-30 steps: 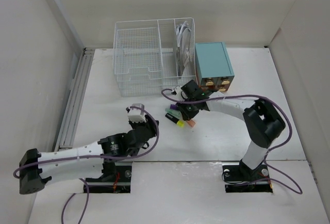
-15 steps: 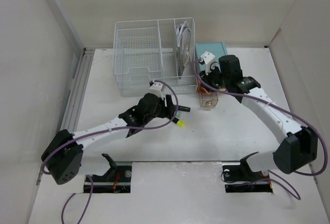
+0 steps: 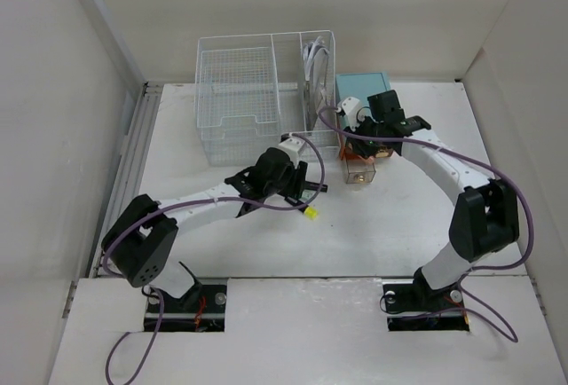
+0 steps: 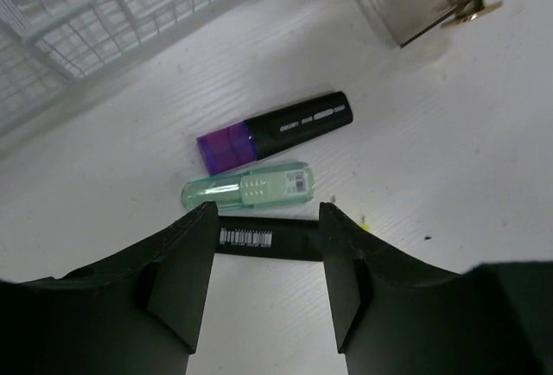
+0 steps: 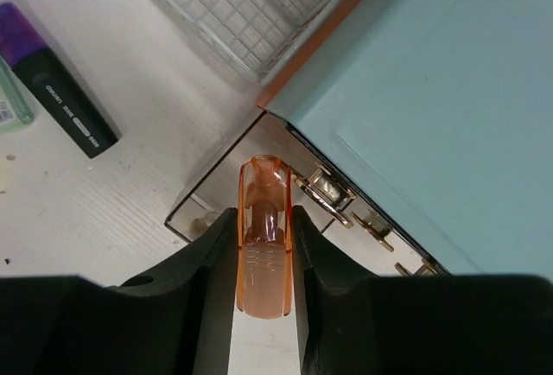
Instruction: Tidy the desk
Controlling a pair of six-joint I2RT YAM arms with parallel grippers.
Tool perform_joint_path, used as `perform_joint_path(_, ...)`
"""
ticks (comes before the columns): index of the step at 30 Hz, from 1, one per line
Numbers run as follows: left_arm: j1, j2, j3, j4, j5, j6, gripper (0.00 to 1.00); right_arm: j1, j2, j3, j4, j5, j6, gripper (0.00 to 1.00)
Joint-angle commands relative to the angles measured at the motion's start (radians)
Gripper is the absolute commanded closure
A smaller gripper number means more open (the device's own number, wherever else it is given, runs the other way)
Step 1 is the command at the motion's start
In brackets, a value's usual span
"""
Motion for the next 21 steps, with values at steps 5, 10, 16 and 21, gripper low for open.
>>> perform_joint_path(5,-0.023,0.02,0.064,-0.083,-0.017,0.07,0.43,-0.01,0.009,0.042,-0.022,0.066,-0.008,0.75)
perform_joint_path(10,-0.046,0.078,0.139,-0.169,-0.064,0.111,0.36,-0.019,0.018,0.033,-0.022,0.045,-0.008,0.52)
perform_joint_path(16,-0.058,0.123,0.187,-0.199,-0.074,0.145,0.43,-0.028,0.018,0.033,-0.032,0.026,-0.008,0.52)
perform_joint_path(21,-0.058,0.141,0.196,-0.219,-0.117,0.155,0.52,-0.08,-0.054,0.042,-0.064,-0.163,-0.017,0.52)
